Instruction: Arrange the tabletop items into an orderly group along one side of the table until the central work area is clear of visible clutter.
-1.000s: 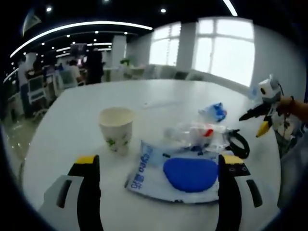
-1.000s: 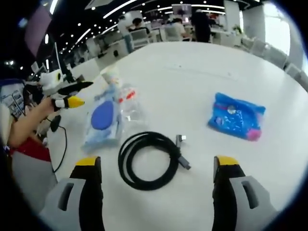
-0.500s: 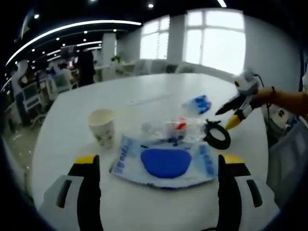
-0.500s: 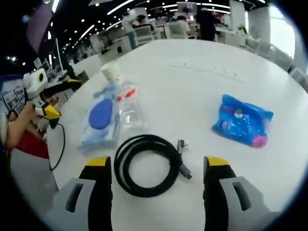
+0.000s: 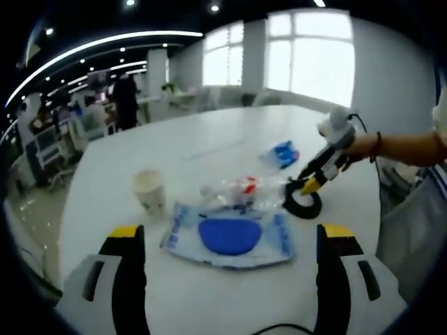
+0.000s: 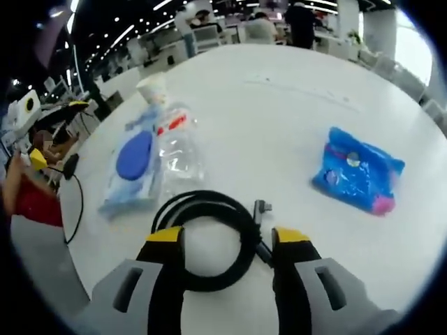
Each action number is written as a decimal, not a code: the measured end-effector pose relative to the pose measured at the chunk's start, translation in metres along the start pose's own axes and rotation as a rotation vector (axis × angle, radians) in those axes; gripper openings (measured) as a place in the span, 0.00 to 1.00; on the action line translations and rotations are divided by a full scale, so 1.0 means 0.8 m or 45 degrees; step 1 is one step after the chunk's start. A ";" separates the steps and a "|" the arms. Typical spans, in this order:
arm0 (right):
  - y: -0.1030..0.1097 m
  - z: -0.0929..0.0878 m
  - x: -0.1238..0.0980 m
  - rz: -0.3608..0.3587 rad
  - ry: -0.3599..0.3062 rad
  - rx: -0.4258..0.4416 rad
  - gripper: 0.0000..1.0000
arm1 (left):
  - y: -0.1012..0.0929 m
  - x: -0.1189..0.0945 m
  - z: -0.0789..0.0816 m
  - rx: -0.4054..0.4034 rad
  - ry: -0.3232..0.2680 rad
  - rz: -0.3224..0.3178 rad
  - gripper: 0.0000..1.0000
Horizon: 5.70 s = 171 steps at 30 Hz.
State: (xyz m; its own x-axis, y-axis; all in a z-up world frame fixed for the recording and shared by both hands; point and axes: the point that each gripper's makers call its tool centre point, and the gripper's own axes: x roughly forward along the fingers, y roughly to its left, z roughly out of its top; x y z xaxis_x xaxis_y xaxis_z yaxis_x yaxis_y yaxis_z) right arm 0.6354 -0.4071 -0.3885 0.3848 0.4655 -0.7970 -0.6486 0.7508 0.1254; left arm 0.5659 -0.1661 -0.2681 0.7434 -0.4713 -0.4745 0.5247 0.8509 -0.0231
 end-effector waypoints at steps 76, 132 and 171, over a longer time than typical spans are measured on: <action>0.004 0.023 -0.084 0.098 -0.026 0.088 0.09 | -0.061 -0.048 0.003 0.046 0.029 0.008 0.94; -0.082 -0.007 -0.001 -0.005 0.332 -0.132 0.11 | -0.044 -0.050 -0.018 0.004 0.089 0.047 0.93; -0.018 0.026 -0.029 0.050 0.180 -0.088 0.67 | -0.053 -0.060 -0.018 -0.014 0.078 0.048 0.95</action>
State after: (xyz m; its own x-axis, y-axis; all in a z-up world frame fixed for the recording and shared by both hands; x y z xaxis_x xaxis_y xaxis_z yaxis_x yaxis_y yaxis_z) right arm 0.6495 -0.4190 -0.3592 0.2649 0.4198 -0.8681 -0.7070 0.6967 0.1211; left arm 0.5022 -0.1764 -0.2572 0.7355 -0.4242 -0.5284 0.4920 0.8705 -0.0141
